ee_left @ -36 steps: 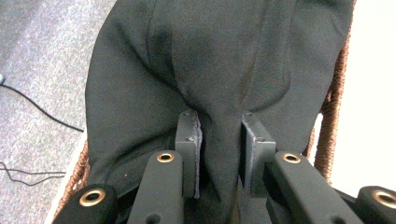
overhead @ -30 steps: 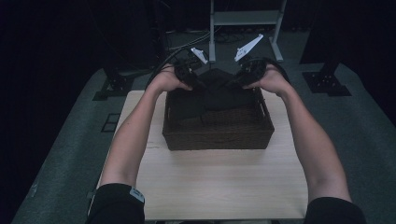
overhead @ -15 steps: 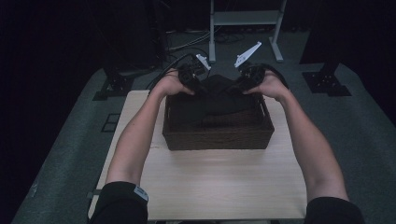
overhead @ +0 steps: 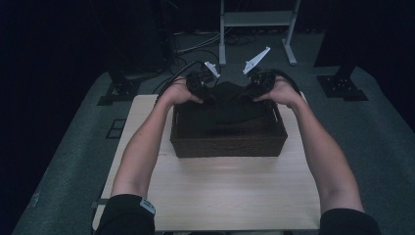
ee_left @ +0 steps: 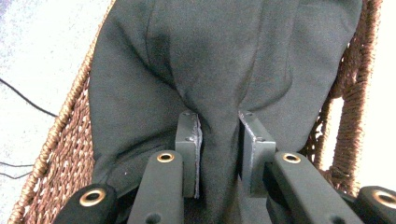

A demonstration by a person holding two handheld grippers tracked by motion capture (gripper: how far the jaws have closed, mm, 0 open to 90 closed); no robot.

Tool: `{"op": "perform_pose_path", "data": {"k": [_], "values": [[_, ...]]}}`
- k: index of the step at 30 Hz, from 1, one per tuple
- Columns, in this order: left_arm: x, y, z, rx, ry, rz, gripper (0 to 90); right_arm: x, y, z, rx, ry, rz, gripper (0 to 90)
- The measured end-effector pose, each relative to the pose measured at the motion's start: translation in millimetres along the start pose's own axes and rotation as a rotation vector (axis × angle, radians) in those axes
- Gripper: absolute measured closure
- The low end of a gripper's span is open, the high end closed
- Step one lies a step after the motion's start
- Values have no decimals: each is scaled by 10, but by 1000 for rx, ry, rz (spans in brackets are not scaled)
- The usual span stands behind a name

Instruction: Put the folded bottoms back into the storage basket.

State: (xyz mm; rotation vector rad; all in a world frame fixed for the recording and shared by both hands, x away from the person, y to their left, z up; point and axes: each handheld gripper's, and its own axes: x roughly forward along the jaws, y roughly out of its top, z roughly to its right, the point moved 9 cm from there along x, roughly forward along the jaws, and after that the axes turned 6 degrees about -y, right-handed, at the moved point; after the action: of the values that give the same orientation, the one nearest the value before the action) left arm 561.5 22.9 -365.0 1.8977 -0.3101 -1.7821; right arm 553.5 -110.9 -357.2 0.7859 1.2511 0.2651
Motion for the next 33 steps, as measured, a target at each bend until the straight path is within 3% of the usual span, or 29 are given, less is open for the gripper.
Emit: {"op": "perform_pose_path", "data": {"k": [4,26,33], "values": [[39,-28,5,-10,-5,21,721,28,-22,-4,0,5,-1,708],[260,-65,54,-5,-26,-17,722,153,-258,-32,45,29,-11,707],[312,-99,56,-18,-31,1,722,183,-288,-38,48,33,-18,707]]}}
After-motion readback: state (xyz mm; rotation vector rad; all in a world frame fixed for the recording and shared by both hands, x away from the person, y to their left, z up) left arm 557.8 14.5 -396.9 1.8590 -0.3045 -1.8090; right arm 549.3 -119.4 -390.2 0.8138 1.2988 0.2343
